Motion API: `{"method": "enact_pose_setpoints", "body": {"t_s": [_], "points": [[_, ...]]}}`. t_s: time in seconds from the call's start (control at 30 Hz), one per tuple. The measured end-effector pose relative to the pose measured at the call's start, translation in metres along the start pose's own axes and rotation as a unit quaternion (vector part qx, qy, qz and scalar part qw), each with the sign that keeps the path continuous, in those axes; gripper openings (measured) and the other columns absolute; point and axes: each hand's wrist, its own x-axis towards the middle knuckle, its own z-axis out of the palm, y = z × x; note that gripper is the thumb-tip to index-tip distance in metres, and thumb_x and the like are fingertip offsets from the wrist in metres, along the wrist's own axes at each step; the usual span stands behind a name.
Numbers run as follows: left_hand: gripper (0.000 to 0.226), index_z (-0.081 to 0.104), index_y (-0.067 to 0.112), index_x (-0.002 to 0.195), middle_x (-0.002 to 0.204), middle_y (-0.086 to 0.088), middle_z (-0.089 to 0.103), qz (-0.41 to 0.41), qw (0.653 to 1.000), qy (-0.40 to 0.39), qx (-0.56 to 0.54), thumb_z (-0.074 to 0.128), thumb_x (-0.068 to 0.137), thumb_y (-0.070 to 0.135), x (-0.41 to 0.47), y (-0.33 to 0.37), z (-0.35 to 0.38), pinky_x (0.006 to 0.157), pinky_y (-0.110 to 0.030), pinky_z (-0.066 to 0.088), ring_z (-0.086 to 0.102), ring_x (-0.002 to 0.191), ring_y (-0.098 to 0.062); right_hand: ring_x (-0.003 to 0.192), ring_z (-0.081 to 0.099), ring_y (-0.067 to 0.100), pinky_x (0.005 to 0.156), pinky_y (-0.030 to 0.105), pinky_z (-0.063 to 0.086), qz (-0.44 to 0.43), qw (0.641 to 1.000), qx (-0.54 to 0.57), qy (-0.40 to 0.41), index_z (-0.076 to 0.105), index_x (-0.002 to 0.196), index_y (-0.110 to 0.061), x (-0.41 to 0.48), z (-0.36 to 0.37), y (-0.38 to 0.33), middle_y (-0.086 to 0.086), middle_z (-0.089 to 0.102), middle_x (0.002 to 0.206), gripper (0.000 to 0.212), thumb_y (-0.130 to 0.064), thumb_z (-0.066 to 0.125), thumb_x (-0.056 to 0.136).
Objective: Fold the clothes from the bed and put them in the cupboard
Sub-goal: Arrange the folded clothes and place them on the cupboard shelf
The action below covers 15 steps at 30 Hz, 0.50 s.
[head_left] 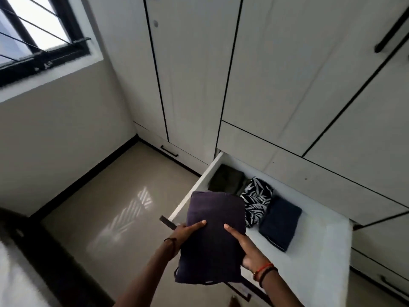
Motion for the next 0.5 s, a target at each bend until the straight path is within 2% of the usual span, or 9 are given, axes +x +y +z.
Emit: {"method": "enact_pose_setpoints", "body": {"t_s": [0.2, 0.3, 0.37, 0.5], "points": [[0.087, 0.064, 0.020, 0.115, 0.103, 0.000, 0.072, -0.050, 0.999, -0.007, -0.016, 0.085, 0.042, 0.065, 0.058, -0.001, 0.078, 0.095, -0.041, 0.051, 0.069, 0.095, -0.021, 0.102, 0.067, 0.031, 0.094, 0.048, 0.050, 0.015, 1.000, -0.005, 0.015, 0.065, 0.117, -0.008, 0.031, -0.089, -0.031, 0.016, 0.070, 0.110, 0.047, -0.023, 0.077, 0.074], [0.078, 0.062, 0.020, 0.112, 0.108, -0.002, 0.070, -0.079, 0.997, -0.002, -0.006, 0.082, 0.050, 0.064, 0.085, 0.001, 0.113, 0.093, -0.044, 0.051, 0.066, 0.098, -0.023, 0.103, 0.067, 0.030, 0.095, 0.047, 0.050, 0.019, 0.999, 0.010, 0.026, 0.064, 0.118, -0.009, 0.049, -0.127, -0.035, 0.014, 0.070, 0.110, 0.048, -0.023, 0.077, 0.074], [0.069, 0.061, 0.018, 0.113, 0.110, -0.003, 0.069, -0.078, 0.997, -0.009, 0.006, 0.080, 0.060, 0.059, 0.102, 0.002, 0.133, 0.091, -0.039, 0.051, 0.065, 0.097, -0.022, 0.102, 0.067, 0.029, 0.091, 0.044, 0.052, 0.024, 0.999, 0.026, 0.039, 0.064, 0.118, -0.010, 0.058, -0.149, -0.034, 0.013, 0.071, 0.110, 0.046, -0.023, 0.077, 0.075], [0.069, 0.064, 0.013, 0.113, 0.101, -0.002, 0.072, -0.074, 0.996, -0.033, 0.039, 0.083, 0.059, 0.052, 0.145, -0.005, 0.173, 0.086, -0.031, 0.054, 0.068, 0.092, -0.018, 0.100, 0.068, 0.026, 0.084, 0.039, 0.054, 0.022, 0.994, 0.077, 0.075, 0.062, 0.119, -0.011, 0.075, -0.198, -0.024, 0.010, 0.071, 0.110, 0.046, -0.023, 0.076, 0.077]]}}
